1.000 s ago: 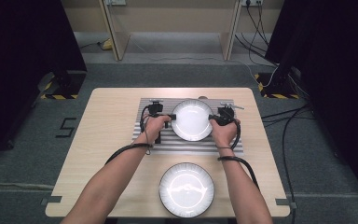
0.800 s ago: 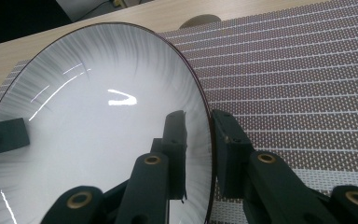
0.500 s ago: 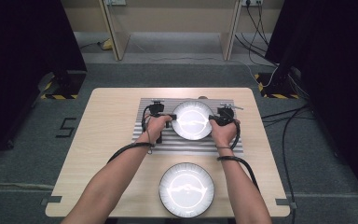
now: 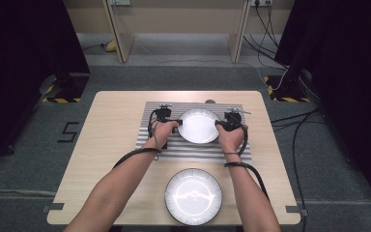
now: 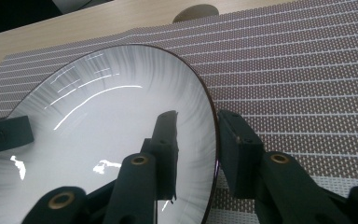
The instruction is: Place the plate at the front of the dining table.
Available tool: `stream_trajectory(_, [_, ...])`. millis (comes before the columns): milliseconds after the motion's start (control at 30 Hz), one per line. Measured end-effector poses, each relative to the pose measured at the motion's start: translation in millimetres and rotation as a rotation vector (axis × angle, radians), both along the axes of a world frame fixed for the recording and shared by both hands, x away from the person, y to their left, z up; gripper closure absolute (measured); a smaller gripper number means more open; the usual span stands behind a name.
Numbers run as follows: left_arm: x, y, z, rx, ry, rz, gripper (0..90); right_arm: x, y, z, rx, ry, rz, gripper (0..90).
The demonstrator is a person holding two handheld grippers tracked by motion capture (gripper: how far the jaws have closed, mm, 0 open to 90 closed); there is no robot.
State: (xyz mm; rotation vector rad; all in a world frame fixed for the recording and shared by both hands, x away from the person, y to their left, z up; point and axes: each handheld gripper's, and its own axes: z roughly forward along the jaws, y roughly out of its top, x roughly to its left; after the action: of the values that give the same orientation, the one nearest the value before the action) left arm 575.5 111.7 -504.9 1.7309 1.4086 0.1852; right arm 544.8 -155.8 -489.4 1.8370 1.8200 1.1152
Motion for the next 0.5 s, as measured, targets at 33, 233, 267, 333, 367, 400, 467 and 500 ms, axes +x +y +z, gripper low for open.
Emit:
stream_trajectory(33, [0.2, -0.1, 1.4, -0.008, -0.007, 0.006, 67.2, 0.0, -0.2, 0.6, 0.001, -0.005, 0.0, 66.2])
stream_trajectory(233, [-1.9, 6.3, 11.8, 0.023, -0.042, 0.037, 48.1, -2.7, -2.9, 6.3, 0.002, -0.019, -0.004, 57.7])
stream_trajectory(267, [-2.5, 7.7, 13.7, 0.029, -0.044, 0.037, 46.1, -3.4, -3.8, 7.5, -0.001, -0.021, -0.002, 56.5])
stream_trajectory(333, [-4.3, 11.3, 17.7, 0.027, -0.05, 0.033, 43.7, -4.8, -5.4, 10.0, -0.002, -0.021, -0.001, 54.9])
stream_trajectory(367, [-5.2, 13.1, 19.9, 0.023, -0.05, 0.033, 42.6, -5.7, -6.5, 11.3, -0.006, -0.025, 0.0, 54.3])
stream_trajectory(400, [-6.1, 15.0, 22.0, 0.023, -0.051, 0.03, 41.0, -6.6, -7.7, 12.5, -0.009, -0.027, 0.001, 53.7])
stream_trajectory(467, [-8.3, 19.2, 25.6, 0.028, -0.055, 0.03, 38.0, -8.7, -9.5, 14.1, 0.0, -0.025, -0.002, 52.4])
stream_trajectory(500, [-9.3, 20.8, 26.8, 0.032, -0.054, 0.026, 35.2, -10.4, -11.1, 14.9, 0.004, -0.025, -0.002, 51.9])
